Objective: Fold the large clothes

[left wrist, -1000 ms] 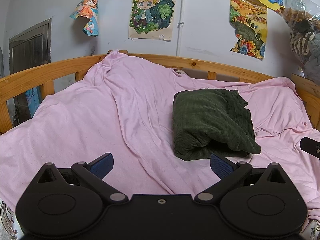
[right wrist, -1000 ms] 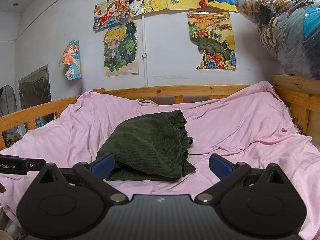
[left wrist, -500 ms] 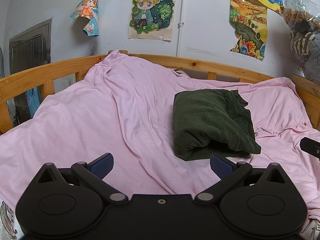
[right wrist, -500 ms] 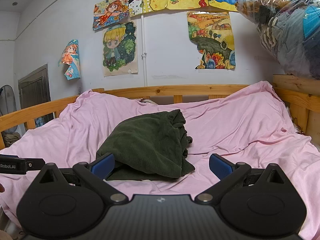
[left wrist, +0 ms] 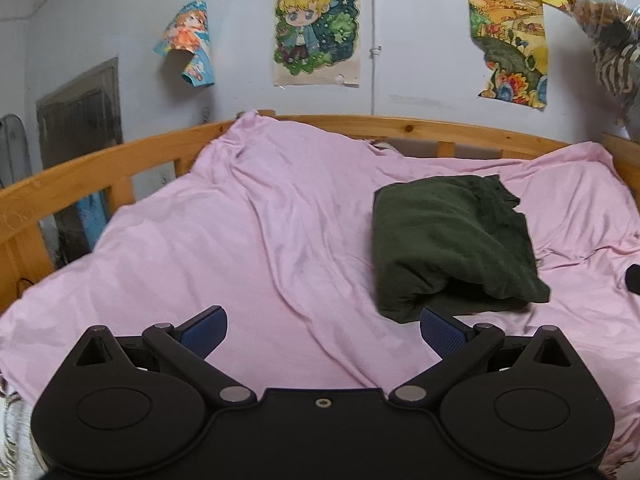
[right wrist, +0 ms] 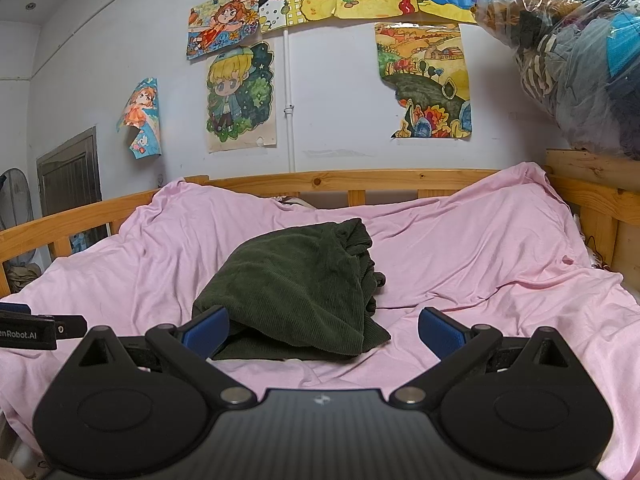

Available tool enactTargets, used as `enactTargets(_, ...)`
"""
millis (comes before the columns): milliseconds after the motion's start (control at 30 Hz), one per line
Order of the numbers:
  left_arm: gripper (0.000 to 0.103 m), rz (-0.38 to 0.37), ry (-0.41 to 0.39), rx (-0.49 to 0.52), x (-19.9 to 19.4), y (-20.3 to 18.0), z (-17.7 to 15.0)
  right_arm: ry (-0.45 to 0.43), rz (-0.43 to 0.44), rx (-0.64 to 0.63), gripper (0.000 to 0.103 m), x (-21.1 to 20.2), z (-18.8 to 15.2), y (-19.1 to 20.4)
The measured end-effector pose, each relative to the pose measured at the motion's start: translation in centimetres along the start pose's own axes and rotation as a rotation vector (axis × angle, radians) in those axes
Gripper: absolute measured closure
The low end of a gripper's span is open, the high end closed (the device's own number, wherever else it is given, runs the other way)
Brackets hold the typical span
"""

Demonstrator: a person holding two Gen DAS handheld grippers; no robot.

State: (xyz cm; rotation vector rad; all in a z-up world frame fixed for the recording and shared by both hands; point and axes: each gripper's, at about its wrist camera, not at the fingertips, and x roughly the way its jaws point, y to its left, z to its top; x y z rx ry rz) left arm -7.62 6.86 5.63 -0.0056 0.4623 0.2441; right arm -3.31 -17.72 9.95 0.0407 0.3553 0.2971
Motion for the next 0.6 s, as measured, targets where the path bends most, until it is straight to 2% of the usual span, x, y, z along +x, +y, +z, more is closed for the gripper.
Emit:
enactTargets(233,0.001,-0.010,-0.006,0.042,-0.15,-0.08,-0.01,0.000,0.000,-0.001,0.000,0.00,-0.02,-0.10)
enactTargets(600,0.001,-0.036,0.020,0.044,0.27,0.18,-0.08,0.003,0.000,-0.004,0.000,0.05,-0.16,-0.39)
